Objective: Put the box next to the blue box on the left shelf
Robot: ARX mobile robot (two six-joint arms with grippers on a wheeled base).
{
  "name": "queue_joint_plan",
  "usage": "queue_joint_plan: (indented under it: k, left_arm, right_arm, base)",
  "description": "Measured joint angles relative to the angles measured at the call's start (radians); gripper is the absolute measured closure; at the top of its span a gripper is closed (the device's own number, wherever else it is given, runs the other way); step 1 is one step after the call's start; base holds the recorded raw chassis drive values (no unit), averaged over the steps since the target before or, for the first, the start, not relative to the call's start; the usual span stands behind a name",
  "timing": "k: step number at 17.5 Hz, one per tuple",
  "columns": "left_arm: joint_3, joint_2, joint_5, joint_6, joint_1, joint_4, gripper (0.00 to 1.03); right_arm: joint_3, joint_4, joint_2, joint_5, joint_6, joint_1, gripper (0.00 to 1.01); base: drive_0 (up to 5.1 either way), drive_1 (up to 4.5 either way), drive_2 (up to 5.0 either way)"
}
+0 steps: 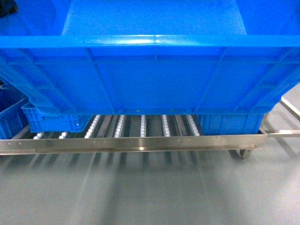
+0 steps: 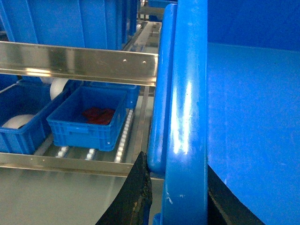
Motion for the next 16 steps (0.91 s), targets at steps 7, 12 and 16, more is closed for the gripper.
queue_joint_plan:
  k: [7,12,16]
  left_arm:
    - [0.000,-0.001,0.001,-0.002,0.006,0.002,0.86]
    - [0.000,-0.001,0.001,-0.001,0.003,0.001,0.86]
    - [0.000,-0.001,0.001,-0.002,0.003,0.001,0.86]
  right_arm:
    - [0.000,0.002,0.002,0.002,-0.001,0.005,0.92]
    - [0.000,0.001,0.002,0.000,-0.003,0.000,0.92]
    - [0.000,0.002,0.002,0.000,-0.003,0.000,0.92]
  base:
    - [-4.9,2.39,2.4]
    - [-4.9,2.39,2.4]
    - [-4.9,2.39,2.4]
